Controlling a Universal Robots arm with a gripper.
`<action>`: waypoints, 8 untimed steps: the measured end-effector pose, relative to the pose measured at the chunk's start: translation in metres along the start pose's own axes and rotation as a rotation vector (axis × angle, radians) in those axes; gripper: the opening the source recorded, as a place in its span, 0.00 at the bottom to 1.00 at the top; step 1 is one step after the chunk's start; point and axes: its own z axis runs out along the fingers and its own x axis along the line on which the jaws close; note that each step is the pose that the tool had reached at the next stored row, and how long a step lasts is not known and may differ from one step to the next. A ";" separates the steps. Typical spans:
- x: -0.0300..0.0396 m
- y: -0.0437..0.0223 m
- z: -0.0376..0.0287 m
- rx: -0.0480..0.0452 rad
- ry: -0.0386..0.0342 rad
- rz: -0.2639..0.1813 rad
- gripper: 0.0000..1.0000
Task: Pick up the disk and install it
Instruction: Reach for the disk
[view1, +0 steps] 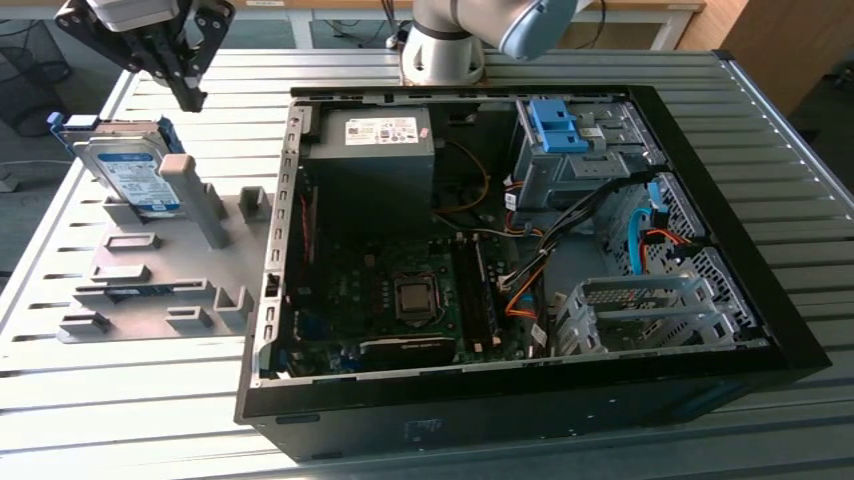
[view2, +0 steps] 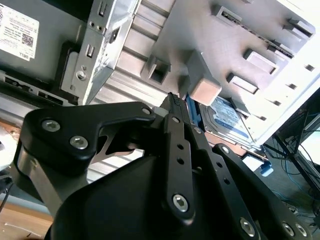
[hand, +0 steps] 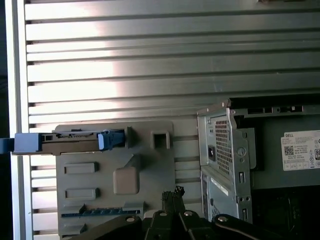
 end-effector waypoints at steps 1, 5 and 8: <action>0.0028 0.0029 0.0001 0.0001 0.0000 0.000 0.11; 0.0126 0.0130 0.0008 0.0000 0.0000 0.000 0.11; 0.0227 0.0156 0.0009 0.0001 0.0001 0.000 0.11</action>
